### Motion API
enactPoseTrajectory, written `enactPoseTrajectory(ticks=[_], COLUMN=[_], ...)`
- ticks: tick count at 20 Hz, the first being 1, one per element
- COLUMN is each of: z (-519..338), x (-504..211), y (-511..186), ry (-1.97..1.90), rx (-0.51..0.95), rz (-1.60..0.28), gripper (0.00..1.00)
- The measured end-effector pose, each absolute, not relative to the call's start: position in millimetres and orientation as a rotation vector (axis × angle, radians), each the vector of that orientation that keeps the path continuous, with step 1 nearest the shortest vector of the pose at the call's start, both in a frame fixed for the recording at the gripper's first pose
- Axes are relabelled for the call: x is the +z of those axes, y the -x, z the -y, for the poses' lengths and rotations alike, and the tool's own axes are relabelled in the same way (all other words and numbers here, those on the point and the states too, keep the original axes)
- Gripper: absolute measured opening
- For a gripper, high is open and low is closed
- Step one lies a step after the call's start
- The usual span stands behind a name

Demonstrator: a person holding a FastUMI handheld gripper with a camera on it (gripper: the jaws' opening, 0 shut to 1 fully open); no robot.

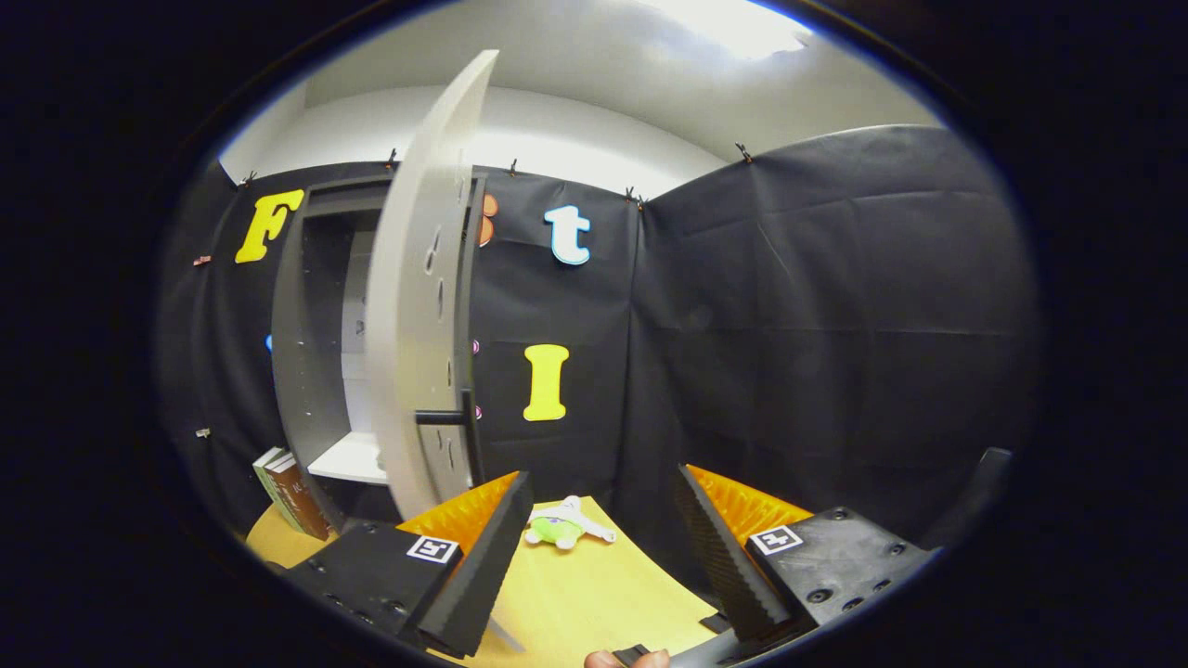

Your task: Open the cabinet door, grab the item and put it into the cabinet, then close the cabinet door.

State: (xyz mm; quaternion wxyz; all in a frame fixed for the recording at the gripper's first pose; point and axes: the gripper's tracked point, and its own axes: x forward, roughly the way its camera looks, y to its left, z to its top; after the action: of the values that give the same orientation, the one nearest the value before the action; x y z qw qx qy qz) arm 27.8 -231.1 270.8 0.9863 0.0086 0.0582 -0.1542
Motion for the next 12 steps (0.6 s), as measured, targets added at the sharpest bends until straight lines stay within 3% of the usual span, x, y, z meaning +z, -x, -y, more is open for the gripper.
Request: enactPoseTrajectory(ticks=[12], z=[213], x=[250], y=[-51], ry=[-0.067], rx=[-0.264], rz=[-0.161], gripper=[0.96])
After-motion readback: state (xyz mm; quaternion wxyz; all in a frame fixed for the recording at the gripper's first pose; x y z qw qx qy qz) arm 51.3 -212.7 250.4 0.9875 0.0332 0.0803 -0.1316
